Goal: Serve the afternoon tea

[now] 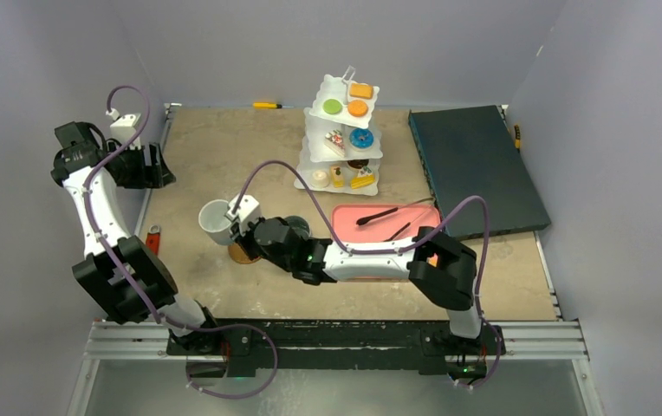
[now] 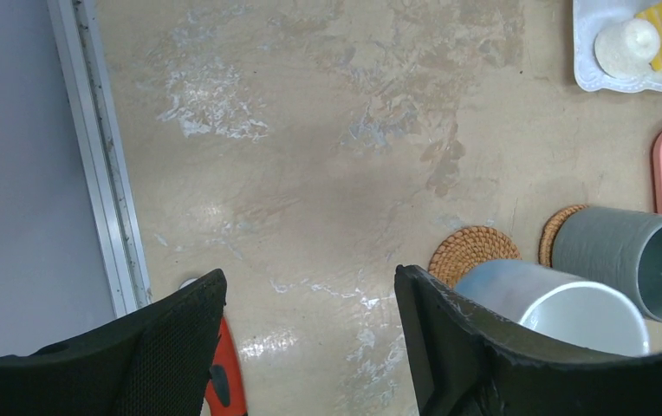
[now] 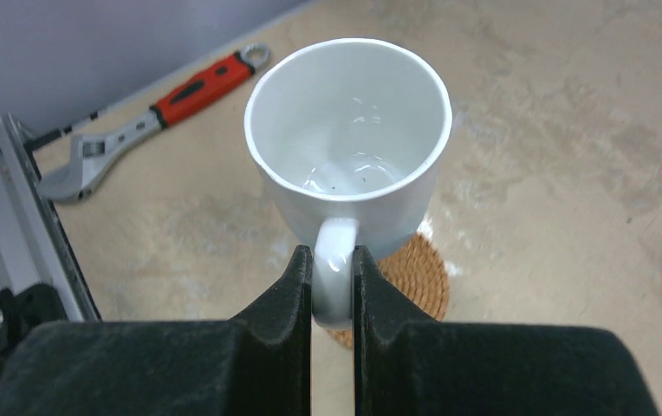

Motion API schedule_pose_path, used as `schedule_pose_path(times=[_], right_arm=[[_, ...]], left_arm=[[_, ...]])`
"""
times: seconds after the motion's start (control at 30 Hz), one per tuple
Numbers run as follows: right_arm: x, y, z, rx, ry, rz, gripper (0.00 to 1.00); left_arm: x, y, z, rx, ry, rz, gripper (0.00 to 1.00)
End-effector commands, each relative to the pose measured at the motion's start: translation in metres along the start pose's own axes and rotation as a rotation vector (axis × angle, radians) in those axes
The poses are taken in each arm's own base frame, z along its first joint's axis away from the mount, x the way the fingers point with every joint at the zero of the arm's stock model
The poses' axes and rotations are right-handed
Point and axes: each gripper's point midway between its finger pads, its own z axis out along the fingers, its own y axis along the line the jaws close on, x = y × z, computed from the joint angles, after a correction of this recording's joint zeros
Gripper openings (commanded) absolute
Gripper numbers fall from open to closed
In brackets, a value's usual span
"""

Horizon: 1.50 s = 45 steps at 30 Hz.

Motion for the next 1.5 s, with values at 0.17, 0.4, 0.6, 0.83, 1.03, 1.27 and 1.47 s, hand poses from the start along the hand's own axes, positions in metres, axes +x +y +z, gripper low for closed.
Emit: schedule_pose_path(times=[0.17, 0.4, 0.6, 0.83, 1.03, 1.27, 1.47], right_arm=[[-0.037, -0.001, -0.023, 0.048, -0.151, 0.132, 0.0], [-0.019, -0.001, -0.02, 0.051, -0.109, 0.141, 0.0], [-0.008, -0.001, -0.017, 0.056, -0.09, 0.14, 0.0], [0.003, -0.002, -0.016, 0.064, -0.074, 0.14, 0.0], [0.016, -0.005, -0.016, 0.075, -0.058, 0.142, 0.0], [0.024, -0.005, -0.015, 0.074, -0.058, 0.139, 0.0], [0.045, -0.005, -0.014, 0.073, -0.033, 0.111, 0.0]], left_arm=[[-0.017, -0.011, -0.023, -0.004, -0.063, 0.062, 0.72], [-0.015, -0.014, -0.023, 0.008, -0.062, 0.062, 0.72], [-0.015, -0.013, -0.022, 0.009, -0.06, 0.066, 0.72], [-0.014, -0.013, -0.021, 0.01, -0.06, 0.067, 0.73], [-0.015, -0.014, -0.022, 0.012, -0.064, 0.074, 0.73], [-0.016, -0.014, -0.022, 0.015, -0.066, 0.076, 0.73], [-0.015, -0.016, -0.021, 0.024, -0.069, 0.077, 0.73]])
